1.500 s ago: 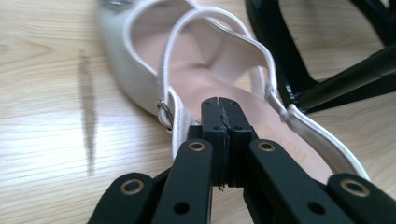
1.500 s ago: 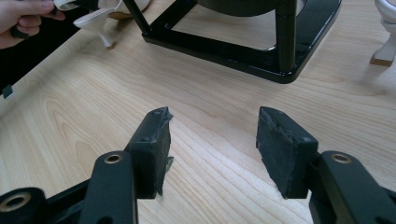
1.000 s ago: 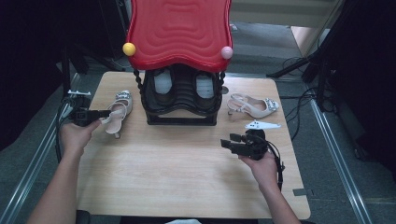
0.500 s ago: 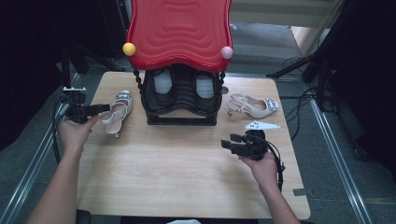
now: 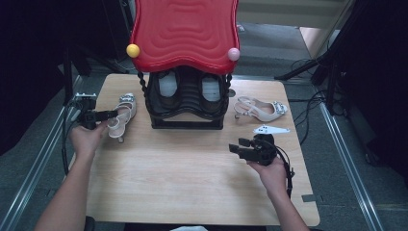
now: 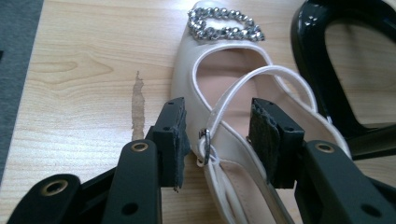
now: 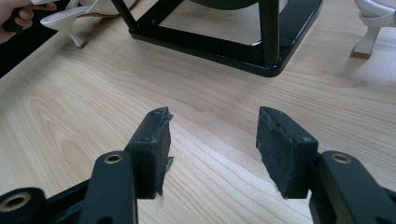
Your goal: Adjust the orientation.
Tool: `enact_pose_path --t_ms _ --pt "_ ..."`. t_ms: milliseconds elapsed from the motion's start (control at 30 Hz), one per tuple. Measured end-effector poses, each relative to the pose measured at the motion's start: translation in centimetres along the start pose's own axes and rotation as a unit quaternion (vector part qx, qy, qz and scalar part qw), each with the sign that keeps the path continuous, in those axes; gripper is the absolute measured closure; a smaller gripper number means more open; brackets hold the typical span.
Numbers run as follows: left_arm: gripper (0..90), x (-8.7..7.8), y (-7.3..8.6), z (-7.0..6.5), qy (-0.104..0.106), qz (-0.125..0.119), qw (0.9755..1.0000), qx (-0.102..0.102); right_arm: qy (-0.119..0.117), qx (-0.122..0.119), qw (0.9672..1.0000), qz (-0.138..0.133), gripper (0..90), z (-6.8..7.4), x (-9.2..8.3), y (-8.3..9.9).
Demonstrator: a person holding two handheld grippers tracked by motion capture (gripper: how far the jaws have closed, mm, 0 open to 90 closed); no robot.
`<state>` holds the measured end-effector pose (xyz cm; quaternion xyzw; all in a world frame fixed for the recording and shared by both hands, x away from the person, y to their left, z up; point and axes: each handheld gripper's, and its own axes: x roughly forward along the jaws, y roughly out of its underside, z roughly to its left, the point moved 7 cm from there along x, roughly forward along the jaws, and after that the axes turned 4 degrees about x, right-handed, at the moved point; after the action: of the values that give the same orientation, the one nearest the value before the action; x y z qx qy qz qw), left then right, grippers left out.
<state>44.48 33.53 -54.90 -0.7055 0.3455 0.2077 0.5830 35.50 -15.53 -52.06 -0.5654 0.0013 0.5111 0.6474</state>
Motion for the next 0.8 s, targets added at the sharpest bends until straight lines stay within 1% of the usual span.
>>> enact_pose_path --t_ms 33,67,100,133,200,233,367,400,433,467,500,533,600,633,667,767,800 --pt "56.8 0.3 0.1 0.0 0.002 -0.001 1.0 -0.006 0.001 -0.001 1.0 0.0 45.9 0.0 0.0 0.0" --pt "56.3 0.4 0.3 0.1 0.005 0.005 1.0 -0.005 0.002 -0.001 1.0 0.0 45.9 0.0 0.0 0.0" --pt "56.2 0.7 0.5 0.2 0.009 0.007 0.9999 -0.01 0.002 -0.001 1.0 0.0 45.9 0.0 0.0 0.0" --pt "54.7 0.9 0.6 0.2 0.01 0.011 0.9998 -0.013 0.003 -0.001 1.0 -0.001 45.8 0.0 -0.1 0.0" --pt "54.0 1.5 1.0 0.2 0.011 0.011 0.9997 -0.02 0.004 -0.001 1.0 0.0 45.9 -0.1 -0.1 0.1" --pt "54.3 1.6 1.0 0.1 0.017 0.006 0.9993 -0.032 0.005 -0.001 1.0 0.0 45.9 -0.1 -0.1 0.1" --pt "62.5 1.5 1.0 0.3 0.007 0.005 0.999 -0.044 0.006 -0.001 1.0 -0.001 45.9 -0.1 -0.1 0.1" --pt "66.0 1.2 1.0 0.5 0.001 0.008 0.9991 -0.042 0.006 -0.001 1.0 -0.001 45.9 -0.1 -0.1 0.1" --pt "71.7 1.0 1.0 0.6 -0.003 0.003 0.999 -0.044 0.006 -0.002 1.0 -0.001 45.9 -0.1 -0.1 0.0" --pt "75.1 0.9 0.8 0.7 0.001 -0.005 0.9984 -0.055 0.006 -0.002 1.0 -0.001 45.9 -0.1 -0.1 0.0" --pt "76.8 0.9 0.8 0.9 0.009 -0.005 0.9976 -0.069 0.007 -0.002 1.0 -0.001 45.9 -0.1 0.0 0.0" --pt "77.6 0.9 0.9 1.1 0.019 -0.01 0.9961 -0.086 0.007 -0.002 1.0 -0.001 45.9 -0.1 0.0 0.0" --pt "78.7 0.8 1.0 1.3 0.031 -0.009 0.9937 -0.107 0.007 -0.002 1.0 -0.001 45.9 -0.1 0.1 0.0" --pt "79.2 0.8 0.9 1.3 0.034 -0.01 0.9926 -0.116 0.007 -0.001 1.0 0.0 45.9 0.0 0.1 0.0" --pt "79.4 0.8 0.9 1.4 0.036 -0.011 0.9922 -0.119 0.007 -0.001 1.0 0.0 45.9 0.0 0.1 0.0" --pt "80.0 0.8 0.9 1.6 0.046 -0.011 0.9895 -0.137 0.006 -0.002 1.0 0.0 46.0 0.0 0.1 0.1" --pt "80.2 0.8 0.9 1.6 0.053 -0.011 0.9879 -0.145 0.007 -0.002 1.0 0.0 46.0 0.0 0.1 0.1"
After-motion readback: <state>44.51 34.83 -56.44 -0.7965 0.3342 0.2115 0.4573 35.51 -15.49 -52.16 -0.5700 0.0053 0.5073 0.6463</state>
